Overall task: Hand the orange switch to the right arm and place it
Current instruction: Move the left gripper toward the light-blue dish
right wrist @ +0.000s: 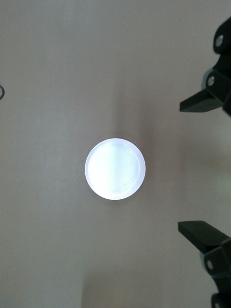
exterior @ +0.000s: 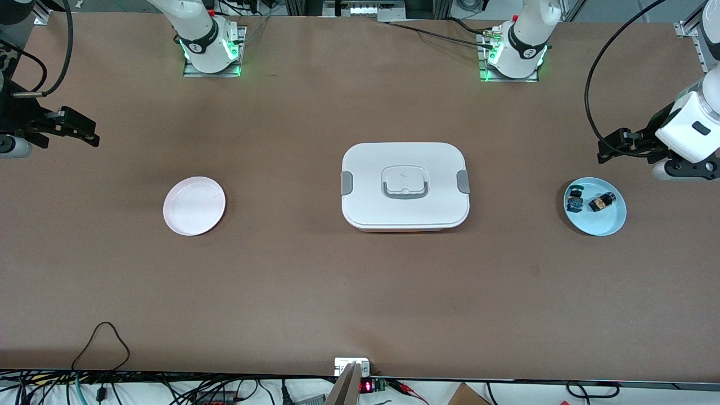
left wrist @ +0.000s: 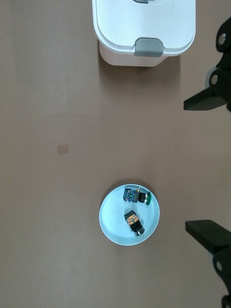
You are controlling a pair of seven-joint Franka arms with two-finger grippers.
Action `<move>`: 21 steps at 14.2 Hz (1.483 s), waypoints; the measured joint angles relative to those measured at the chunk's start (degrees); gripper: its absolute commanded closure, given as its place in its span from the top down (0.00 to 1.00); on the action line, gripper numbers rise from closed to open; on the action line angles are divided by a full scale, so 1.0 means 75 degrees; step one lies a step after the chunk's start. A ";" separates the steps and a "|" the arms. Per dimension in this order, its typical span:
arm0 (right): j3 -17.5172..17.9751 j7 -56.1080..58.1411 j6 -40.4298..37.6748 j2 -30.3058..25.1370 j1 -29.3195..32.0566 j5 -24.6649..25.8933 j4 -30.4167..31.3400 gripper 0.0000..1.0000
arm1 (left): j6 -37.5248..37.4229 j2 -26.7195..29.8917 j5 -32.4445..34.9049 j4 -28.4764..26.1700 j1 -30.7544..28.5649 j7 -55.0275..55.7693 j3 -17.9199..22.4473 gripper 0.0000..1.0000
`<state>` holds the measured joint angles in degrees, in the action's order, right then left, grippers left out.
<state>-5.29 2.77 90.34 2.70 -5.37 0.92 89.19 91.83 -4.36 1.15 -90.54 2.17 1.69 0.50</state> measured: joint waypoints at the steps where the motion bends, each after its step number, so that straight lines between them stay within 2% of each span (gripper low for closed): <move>1: 0.0000 0.0000 0.0016 0.0003 0.0000 0.0000 0.0000 1.00 | 0.0000 0.0000 0.0000 0.0000 0.0000 0.0000 0.0000 1.00; 9: -0.0001 0.0000 0.0057 0.0028 0.0001 0.0001 0.0000 1.00 | -0.0014 0.0000 0.0000 0.0000 0.0000 0.0001 0.0000 1.00; 16: -0.0002 0.0000 0.0065 0.0050 0.0001 0.0001 0.0000 1.00 | -0.0436 -0.0011 0.0000 0.0002 0.0027 0.0178 -0.0027 1.00; 21: -0.0002 0.0000 0.0068 0.0050 0.0001 0.0001 0.0000 1.00 | -0.0926 -0.0478 0.0010 -0.0010 -0.0283 0.0193 0.0063 1.00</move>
<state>-5.31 2.77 90.85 3.07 -5.36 0.93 89.19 84.89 -7.95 1.22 -90.62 0.04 3.14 0.98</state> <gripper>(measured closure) 0.000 0.000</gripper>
